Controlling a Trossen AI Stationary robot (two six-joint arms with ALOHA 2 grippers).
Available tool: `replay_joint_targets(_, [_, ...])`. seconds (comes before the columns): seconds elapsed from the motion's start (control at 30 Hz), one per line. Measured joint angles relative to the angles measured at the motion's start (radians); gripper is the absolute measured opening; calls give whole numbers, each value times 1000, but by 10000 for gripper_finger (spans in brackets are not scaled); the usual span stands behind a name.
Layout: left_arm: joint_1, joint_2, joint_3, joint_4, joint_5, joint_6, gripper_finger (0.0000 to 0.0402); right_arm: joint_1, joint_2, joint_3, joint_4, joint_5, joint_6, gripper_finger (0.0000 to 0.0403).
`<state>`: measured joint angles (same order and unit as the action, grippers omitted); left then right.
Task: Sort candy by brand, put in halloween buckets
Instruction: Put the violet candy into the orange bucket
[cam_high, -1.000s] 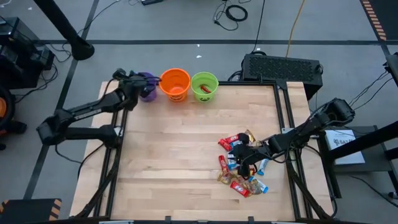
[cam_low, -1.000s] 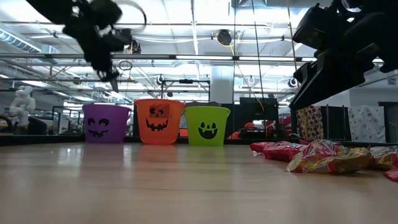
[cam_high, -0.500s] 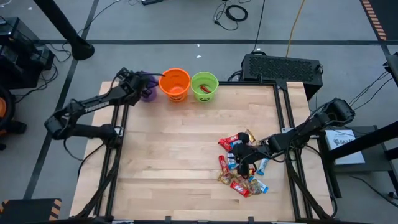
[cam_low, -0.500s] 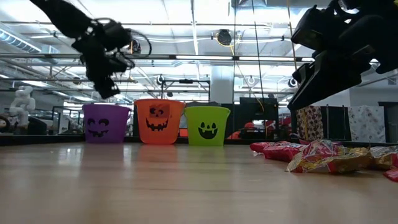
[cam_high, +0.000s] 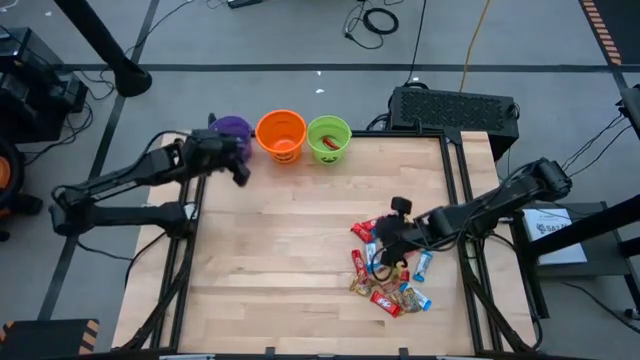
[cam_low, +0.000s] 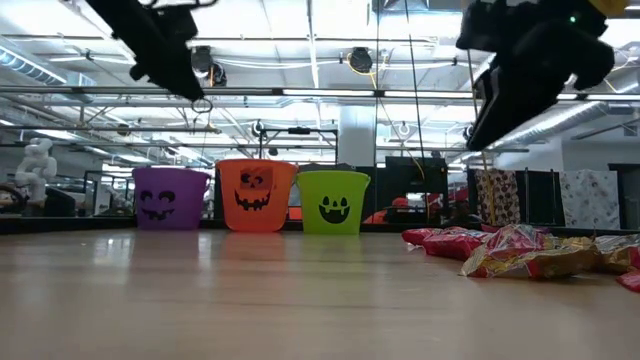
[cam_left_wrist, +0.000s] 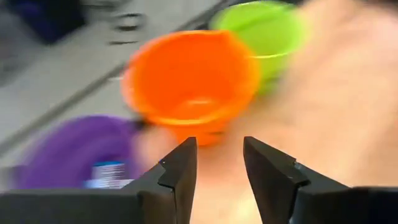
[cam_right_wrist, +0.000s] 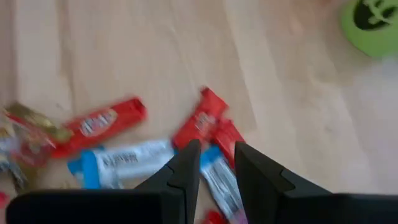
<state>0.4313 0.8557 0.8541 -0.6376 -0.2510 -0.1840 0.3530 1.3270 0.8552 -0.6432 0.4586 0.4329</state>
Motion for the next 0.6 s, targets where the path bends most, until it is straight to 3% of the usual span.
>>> replay_joint_targets(0.17, [-194, -15, -73, 128, 44, -125, 122, -86, 0, 13, -183, 18, -24, 93])
replay_joint_targets(0.33, [-374, 20, -194, 415, 16, -123, 121, -232, 1, 13, -154, -166, -109, 103])
replay_joint_targets(0.43, [-451, 52, -245, 585, 7, -69, 121, -249, 0, 13, -145, -176, -123, 108])
replay_joint_targets(0.6, [-516, 85, -246, 646, 7, -17, 121, -241, 0, -27, -94, -169, -13, 121])
